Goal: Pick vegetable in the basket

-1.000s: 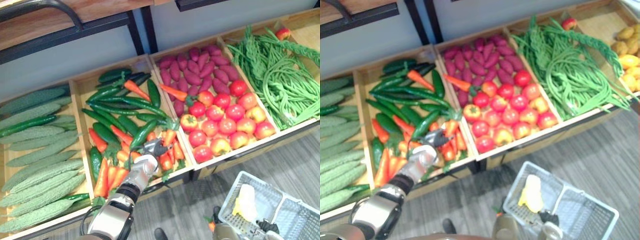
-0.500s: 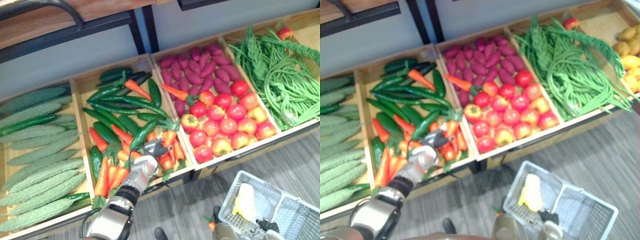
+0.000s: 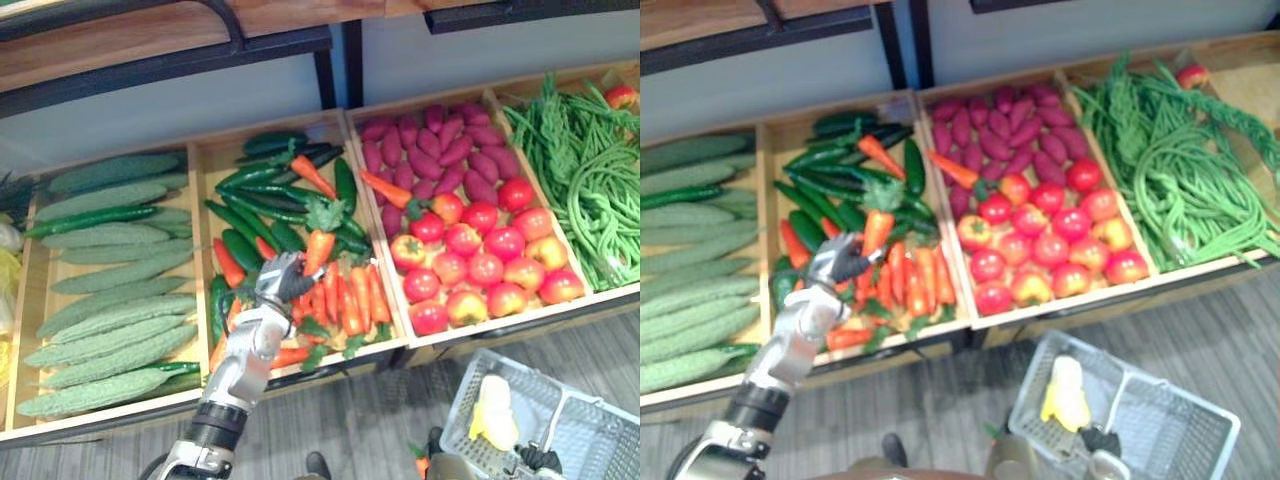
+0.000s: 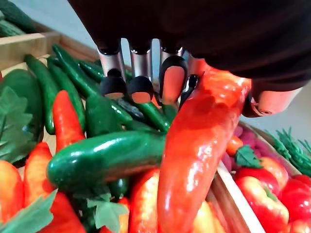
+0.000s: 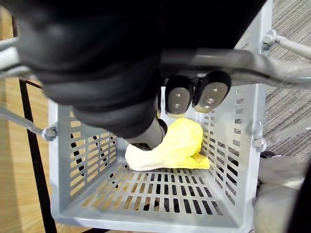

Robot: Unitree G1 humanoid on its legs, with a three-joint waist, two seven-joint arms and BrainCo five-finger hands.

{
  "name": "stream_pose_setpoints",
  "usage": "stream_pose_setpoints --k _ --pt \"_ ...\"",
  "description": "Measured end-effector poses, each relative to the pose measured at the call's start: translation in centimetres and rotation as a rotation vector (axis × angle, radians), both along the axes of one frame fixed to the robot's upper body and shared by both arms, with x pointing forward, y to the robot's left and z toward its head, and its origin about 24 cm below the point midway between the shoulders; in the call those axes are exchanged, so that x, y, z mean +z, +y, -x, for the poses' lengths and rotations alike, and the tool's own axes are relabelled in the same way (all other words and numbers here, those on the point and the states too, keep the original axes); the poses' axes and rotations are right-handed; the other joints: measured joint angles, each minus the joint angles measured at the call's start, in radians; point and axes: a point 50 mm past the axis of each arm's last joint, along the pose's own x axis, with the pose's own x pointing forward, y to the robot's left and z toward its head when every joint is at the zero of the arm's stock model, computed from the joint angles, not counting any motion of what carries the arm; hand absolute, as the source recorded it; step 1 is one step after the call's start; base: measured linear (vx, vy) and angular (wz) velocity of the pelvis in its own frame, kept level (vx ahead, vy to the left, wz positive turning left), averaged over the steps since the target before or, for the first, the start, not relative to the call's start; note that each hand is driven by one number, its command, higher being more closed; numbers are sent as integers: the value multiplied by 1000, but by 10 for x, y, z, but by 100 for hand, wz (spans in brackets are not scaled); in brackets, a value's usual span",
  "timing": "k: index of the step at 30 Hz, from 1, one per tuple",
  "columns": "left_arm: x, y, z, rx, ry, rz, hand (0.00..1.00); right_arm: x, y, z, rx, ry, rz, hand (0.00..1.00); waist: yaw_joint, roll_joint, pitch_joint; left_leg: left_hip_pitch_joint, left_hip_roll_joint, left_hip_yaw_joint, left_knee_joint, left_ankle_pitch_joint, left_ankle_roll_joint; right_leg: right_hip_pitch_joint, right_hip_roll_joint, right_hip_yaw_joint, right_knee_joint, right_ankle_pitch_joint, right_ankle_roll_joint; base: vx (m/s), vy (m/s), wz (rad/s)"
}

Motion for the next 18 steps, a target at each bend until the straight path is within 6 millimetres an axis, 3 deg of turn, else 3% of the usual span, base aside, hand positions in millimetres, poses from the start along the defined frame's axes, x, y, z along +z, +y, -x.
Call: stream_pose_setpoints --k 6,9,12,15,18 --pt "13 0 8 11 -68 36 100 -3 0 10 -5 32 -10 100 18 -24 -30 -1 0 3 7 0 0 0 0 5 -4 -2 2 -33 -14 -3" --pt "31 -1 18 -14 -154 30 100 -3 -2 16 5 47 -4 100 20 -38 -52 -1 0 6 10 0 0 0 -1 9 -5 -1 2 -5 -4 -2" --pt "51 -1 30 -86 -258 -21 100 2 -17 23 56 78 46 100 19 -45 -86 6 -2 17 8 0 0 0 1 21 -8 0 3 4 -7 -9" --pt "77 -11 44 -220 -394 -39 100 24 -57 22 150 110 200 100 20 -47 -95 37 -5 53 0 -1 -2 4 6 56 -9 6 10 6 7 -28" --pt "86 -27 56 -383 -441 -54 100 53 -94 15 243 117 347 100 17 -46 -99 67 -2 106 4 -13 -9 3 22 109 -18 18 11 -21 -4 -51"
